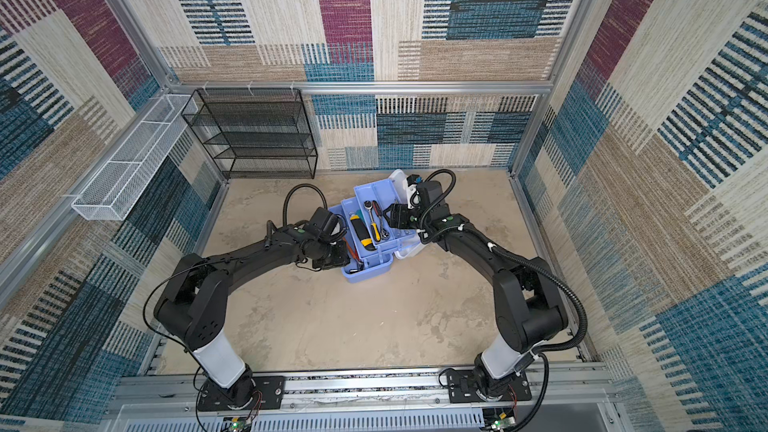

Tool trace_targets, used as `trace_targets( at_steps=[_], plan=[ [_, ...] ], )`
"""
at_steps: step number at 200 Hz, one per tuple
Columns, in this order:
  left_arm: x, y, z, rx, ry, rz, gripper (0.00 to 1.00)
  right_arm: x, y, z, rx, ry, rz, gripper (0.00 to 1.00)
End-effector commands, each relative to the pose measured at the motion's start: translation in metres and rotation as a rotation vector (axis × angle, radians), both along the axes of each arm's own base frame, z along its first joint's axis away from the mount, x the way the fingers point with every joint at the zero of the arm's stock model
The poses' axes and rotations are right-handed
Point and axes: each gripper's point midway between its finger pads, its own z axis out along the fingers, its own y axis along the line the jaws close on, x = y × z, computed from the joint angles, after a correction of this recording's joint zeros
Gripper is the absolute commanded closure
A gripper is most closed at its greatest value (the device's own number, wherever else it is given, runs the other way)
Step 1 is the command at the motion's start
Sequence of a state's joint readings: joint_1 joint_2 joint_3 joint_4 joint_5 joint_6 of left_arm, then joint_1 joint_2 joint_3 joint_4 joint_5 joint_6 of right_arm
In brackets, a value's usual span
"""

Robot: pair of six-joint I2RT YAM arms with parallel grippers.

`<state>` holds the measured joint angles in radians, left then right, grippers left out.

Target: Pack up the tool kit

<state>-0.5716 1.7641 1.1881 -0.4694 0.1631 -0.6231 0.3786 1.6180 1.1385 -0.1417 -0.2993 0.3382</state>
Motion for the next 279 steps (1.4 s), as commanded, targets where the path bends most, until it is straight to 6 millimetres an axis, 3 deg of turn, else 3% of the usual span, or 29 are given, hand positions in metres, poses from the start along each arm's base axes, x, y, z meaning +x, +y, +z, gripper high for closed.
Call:
trace_targets(
  at_steps=[1, 47, 93, 116, 148, 168, 189, 211, 237, 279],
  plan=[
    [0.019, -0.033, 0.018, -0.109, -0.08, -0.042, 0.66, -0.005, 0.004, 0.005, -0.001, -0.005, 0.03, 0.26],
    [0.022, -0.041, 0.013, -0.102, -0.074, -0.043, 0.65, -0.009, -0.003, 0.002, -0.039, -0.007, 0.019, 0.26],
    [0.017, -0.017, 0.014, 0.003, -0.09, -0.022, 0.58, -0.008, -0.001, 0.003, -0.034, -0.013, 0.024, 0.27],
    [0.013, 0.004, 0.014, 0.068, -0.096, 0.021, 0.44, -0.007, -0.001, 0.004, -0.037, -0.019, 0.027, 0.27],
    [0.006, 0.032, 0.029, 0.122, -0.136, 0.082, 0.34, -0.007, -0.001, 0.003, -0.039, -0.017, 0.028, 0.27],
    [0.014, 0.041, 0.059, 0.133, -0.215, 0.099, 0.32, -0.007, -0.001, 0.004, -0.039, -0.021, 0.03, 0.27],
    [0.028, 0.027, 0.098, 0.069, -0.303, 0.064, 0.31, -0.007, -0.002, 0.006, -0.039, -0.025, 0.029, 0.27],
    [0.043, -0.002, 0.123, -0.011, -0.329, -0.014, 0.31, -0.006, -0.003, 0.005, -0.045, -0.026, 0.021, 0.27],
    [0.056, -0.026, 0.13, -0.062, -0.319, -0.062, 0.32, -0.007, -0.003, 0.006, -0.045, -0.027, 0.019, 0.27],
    [0.073, -0.047, 0.128, -0.1, -0.306, -0.086, 0.33, -0.007, -0.004, 0.005, -0.049, -0.026, 0.015, 0.27]
  ],
)
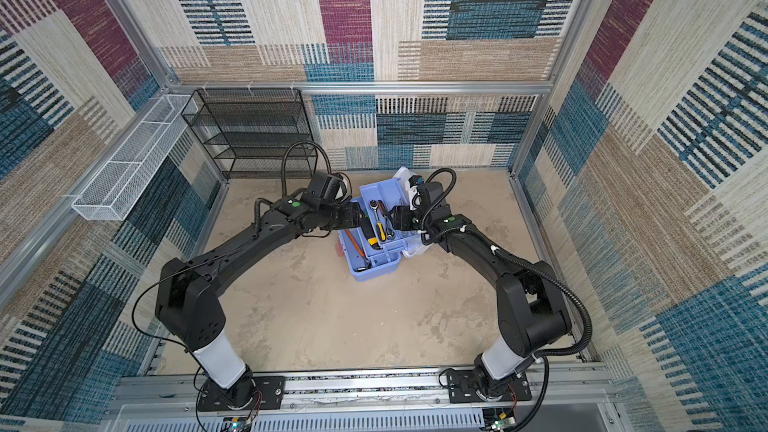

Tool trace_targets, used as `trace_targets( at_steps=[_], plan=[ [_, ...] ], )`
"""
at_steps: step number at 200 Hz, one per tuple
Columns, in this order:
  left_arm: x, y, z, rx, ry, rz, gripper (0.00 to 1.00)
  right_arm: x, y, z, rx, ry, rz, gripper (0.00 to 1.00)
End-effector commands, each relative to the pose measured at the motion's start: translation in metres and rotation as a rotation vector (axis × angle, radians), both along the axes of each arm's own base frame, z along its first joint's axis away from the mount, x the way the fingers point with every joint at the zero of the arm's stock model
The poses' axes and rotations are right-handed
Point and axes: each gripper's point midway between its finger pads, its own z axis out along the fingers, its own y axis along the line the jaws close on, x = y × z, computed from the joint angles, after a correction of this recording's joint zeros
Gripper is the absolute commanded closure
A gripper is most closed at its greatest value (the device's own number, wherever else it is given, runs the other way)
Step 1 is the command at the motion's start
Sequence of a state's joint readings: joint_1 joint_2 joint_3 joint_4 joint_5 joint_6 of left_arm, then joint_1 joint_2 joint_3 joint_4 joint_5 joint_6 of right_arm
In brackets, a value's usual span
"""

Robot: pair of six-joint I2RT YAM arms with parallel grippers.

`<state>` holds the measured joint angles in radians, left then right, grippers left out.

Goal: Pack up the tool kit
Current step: 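Swing the white lid up and down over the tray with the right gripper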

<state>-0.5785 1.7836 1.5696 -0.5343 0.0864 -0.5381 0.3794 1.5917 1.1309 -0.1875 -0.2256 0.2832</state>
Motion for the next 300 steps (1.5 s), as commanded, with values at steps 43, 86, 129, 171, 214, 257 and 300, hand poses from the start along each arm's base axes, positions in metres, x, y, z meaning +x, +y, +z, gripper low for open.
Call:
trace_targets(
  at_steps=[43, 86, 129, 171, 214, 257, 300],
  plan=[
    [0.008, -0.026, -0.012, -0.027, 0.048, -0.075, 0.39, -0.004, 0.01, 0.008, 0.036, -0.008, 0.041, 0.27],
    [0.007, -0.027, -0.028, -0.008, 0.096, -0.075, 0.49, -0.003, 0.009, 0.009, 0.035, -0.012, 0.035, 0.27],
    [0.005, -0.024, -0.035, 0.014, 0.113, -0.067, 0.56, -0.002, 0.009, 0.01, 0.036, -0.015, 0.033, 0.27],
    [0.006, -0.025, -0.038, 0.016, 0.122, -0.066, 0.58, 0.0, 0.006, 0.015, 0.027, -0.026, 0.012, 0.25],
    [0.005, -0.023, -0.042, 0.022, 0.131, -0.062, 0.6, 0.004, 0.0, 0.021, 0.013, -0.045, -0.016, 0.21],
    [0.005, -0.023, -0.045, 0.022, 0.14, -0.061, 0.61, 0.007, 0.0, 0.031, 0.016, -0.062, -0.025, 0.2],
    [0.006, -0.022, -0.045, 0.027, 0.139, -0.057, 0.61, 0.011, -0.001, 0.05, 0.026, -0.105, -0.036, 0.19]
  ],
)
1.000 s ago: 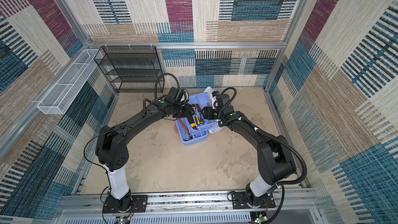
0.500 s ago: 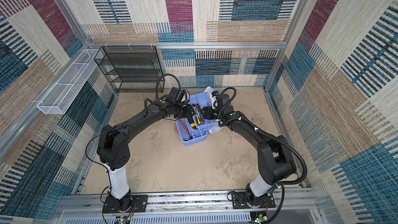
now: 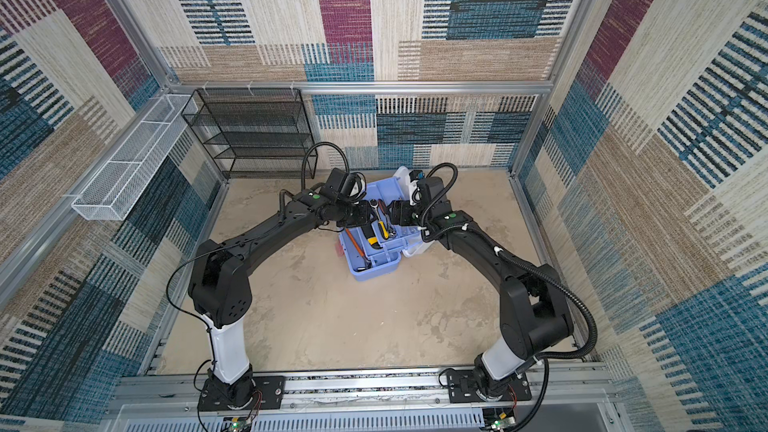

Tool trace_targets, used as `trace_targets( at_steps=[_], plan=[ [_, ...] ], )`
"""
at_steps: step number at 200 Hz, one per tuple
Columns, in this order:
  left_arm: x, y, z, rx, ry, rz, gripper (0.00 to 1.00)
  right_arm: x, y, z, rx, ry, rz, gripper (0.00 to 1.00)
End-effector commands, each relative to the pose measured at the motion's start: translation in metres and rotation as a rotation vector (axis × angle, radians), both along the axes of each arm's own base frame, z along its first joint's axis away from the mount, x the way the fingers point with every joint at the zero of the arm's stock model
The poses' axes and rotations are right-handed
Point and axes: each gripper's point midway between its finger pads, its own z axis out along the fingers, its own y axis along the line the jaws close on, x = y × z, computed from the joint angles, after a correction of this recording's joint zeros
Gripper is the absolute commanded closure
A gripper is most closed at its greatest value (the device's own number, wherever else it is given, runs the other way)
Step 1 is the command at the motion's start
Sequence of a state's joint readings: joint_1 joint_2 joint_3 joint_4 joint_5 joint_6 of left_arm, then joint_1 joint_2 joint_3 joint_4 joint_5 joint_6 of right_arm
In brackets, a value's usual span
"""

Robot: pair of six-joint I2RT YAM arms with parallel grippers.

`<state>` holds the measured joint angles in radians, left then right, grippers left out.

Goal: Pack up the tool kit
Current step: 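Swing the white lid up and down over the tray with the right gripper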

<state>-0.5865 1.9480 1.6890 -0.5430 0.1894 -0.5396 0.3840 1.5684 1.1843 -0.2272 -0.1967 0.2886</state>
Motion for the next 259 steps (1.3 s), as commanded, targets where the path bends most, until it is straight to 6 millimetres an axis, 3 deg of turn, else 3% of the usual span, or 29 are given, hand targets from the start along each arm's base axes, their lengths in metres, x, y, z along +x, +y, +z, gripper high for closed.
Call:
trace_targets(
  at_steps=[1, 64, 105, 184, 259],
  plan=[
    [-0.007, 0.013, -0.014, 0.065, 0.047, 0.014, 0.61, 0.007, 0.0, 0.025, 0.025, -0.069, -0.015, 0.19],
    [-0.007, 0.014, -0.016, 0.068, 0.053, 0.017, 0.61, -0.004, 0.013, 0.075, 0.122, -0.154, 0.057, 0.19],
    [-0.008, 0.018, -0.018, 0.078, 0.058, 0.02, 0.61, -0.009, 0.002, 0.104, 0.11, -0.232, 0.025, 0.15],
    [-0.013, 0.027, -0.022, 0.092, 0.069, 0.031, 0.62, -0.013, -0.046, 0.095, 0.019, -0.267, -0.138, 0.06],
    [-0.027, 0.052, -0.025, 0.145, 0.074, 0.046, 0.61, -0.02, -0.048, 0.074, 0.032, -0.23, -0.121, 0.05]
  ],
)
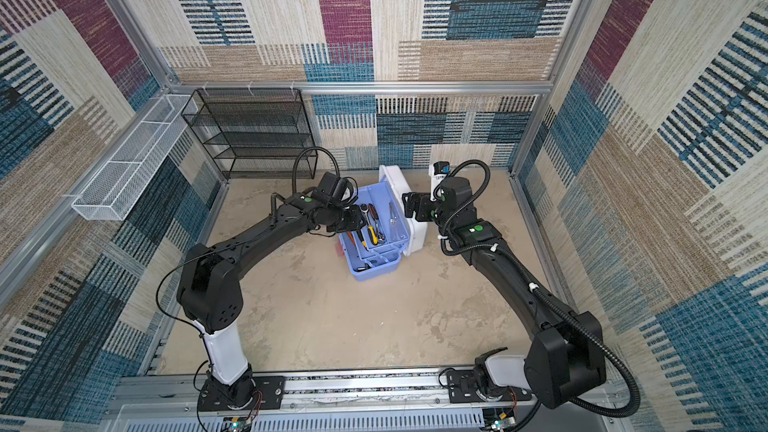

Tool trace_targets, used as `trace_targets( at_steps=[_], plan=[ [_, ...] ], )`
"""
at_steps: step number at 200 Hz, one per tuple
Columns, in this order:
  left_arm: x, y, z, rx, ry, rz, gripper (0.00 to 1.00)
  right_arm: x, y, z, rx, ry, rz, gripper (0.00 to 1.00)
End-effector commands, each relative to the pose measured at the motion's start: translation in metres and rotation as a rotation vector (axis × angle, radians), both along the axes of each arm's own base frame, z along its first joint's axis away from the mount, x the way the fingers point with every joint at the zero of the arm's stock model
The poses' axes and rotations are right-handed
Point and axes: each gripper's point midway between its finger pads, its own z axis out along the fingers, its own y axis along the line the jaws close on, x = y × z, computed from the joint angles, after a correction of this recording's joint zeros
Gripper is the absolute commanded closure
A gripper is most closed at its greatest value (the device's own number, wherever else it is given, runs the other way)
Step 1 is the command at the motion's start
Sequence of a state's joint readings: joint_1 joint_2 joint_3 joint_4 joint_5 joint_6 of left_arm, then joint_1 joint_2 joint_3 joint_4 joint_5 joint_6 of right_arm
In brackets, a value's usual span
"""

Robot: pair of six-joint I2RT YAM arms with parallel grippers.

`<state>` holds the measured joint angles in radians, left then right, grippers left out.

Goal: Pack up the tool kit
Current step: 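Swing the white lid up and down over the tray with the right gripper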

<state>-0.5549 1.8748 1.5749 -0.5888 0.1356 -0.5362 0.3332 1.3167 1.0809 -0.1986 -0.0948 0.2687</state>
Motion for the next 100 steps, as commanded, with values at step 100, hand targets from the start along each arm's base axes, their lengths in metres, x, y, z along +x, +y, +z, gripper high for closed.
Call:
trace_targets(
  at_steps=[100],
  plan=[
    [-0.049, 0.062, -0.026, 0.132, 0.093, 0.031, 0.58, 0.007, 0.027, -0.011, 0.047, 0.022, 0.126, 0.07]
  ],
)
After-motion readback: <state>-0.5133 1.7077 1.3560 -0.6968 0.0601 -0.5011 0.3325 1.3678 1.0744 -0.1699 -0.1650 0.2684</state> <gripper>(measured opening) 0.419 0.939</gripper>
